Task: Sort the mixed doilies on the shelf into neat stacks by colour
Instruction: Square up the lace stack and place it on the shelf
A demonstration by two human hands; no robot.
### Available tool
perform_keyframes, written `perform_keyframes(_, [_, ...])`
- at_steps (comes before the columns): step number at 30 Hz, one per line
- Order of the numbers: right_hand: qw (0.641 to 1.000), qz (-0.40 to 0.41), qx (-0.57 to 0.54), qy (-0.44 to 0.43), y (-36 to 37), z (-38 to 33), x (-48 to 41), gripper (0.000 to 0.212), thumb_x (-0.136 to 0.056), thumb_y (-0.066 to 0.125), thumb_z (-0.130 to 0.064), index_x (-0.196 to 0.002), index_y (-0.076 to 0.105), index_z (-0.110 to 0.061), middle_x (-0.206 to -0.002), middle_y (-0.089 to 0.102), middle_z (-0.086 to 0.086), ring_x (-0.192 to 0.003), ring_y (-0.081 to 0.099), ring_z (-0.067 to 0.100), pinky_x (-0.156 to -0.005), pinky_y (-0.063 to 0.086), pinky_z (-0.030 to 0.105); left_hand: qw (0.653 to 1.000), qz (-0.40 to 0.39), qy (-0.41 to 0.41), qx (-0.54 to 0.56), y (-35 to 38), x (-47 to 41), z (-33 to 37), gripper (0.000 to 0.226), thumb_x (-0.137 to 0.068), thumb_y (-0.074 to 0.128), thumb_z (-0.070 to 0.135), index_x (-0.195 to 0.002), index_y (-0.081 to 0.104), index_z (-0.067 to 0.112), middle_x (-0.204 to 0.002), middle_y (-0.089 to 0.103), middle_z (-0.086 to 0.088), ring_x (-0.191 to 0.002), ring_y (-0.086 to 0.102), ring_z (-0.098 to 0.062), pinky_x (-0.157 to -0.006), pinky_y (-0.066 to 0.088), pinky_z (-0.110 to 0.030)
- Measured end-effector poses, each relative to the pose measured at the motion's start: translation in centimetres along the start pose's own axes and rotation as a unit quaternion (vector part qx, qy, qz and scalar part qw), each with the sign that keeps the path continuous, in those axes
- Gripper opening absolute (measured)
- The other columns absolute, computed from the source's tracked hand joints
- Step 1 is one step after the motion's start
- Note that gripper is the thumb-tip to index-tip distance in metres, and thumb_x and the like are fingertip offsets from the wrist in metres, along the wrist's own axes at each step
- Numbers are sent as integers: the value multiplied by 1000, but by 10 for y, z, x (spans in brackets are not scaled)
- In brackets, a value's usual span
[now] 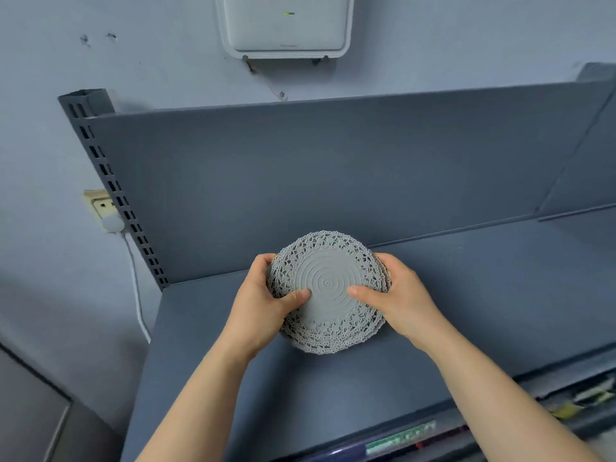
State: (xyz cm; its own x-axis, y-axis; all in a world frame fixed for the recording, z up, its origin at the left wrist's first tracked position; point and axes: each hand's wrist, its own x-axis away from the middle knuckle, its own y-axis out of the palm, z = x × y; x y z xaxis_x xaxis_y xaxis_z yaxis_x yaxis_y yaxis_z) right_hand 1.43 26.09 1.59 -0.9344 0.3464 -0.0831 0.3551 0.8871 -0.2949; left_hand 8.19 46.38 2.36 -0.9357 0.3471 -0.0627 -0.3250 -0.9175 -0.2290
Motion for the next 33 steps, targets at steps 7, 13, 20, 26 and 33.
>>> perform_keyframes(7, [987, 143, 4, 67, -136, 37, 43, 48, -71, 81, -13, -111, 57, -27, -106, 68, -10, -98, 65, 6, -89, 54, 36, 991, -136, 0, 10, 149, -15, 32, 46, -77, 76, 11, -113, 49, 23, -106, 66, 9, -94, 65, -6, -81, 56, -30])
perform_keyframes(13, [964, 246, 36, 95, -274, 80, 74, 45, -73, 80, -18, -109, 54, -28, -106, 67, -8, -100, 64, 10, -90, 53, 40, 980, -197, -11, -15, 308, -20, 61, 53, -74, 79, 23, -113, 44, 22, -114, 62, 4, -102, 62, -16, -90, 52, -40])
perform_keyframes(20, [940, 311, 81, 116, -439, 134, 105, 42, -79, 74, -21, -112, 48, -28, -108, 65, -6, -101, 63, 14, -89, 52, 38, 965, -262, -5, 3, 495, -13, 101, 41, -73, 80, 18, -105, 54, 18, -106, 66, 1, -94, 65, -16, -81, 55, -36])
perform_keyframes(26, [924, 349, 69, 141, -546, 171, 121, 42, -82, 72, -22, -118, 51, -22, -102, 63, -11, -88, 59, -2, -66, 43, 13, 949, -314, -6, 28, 619, -10, 129, 39, -76, 77, 15, -109, 55, 18, -99, 67, 8, -87, 65, -9, -66, 50, -21])
perform_keyframes(33, [906, 380, 74, 172, -662, 225, 98, 38, -80, 73, -25, -111, 51, -23, -100, 63, -10, -92, 62, 9, -80, 51, 30, 945, -326, 9, -6, 754, -43, 149, 45, -76, 78, 19, -113, 53, 19, -99, 64, 9, -88, 63, -10, -70, 48, -25])
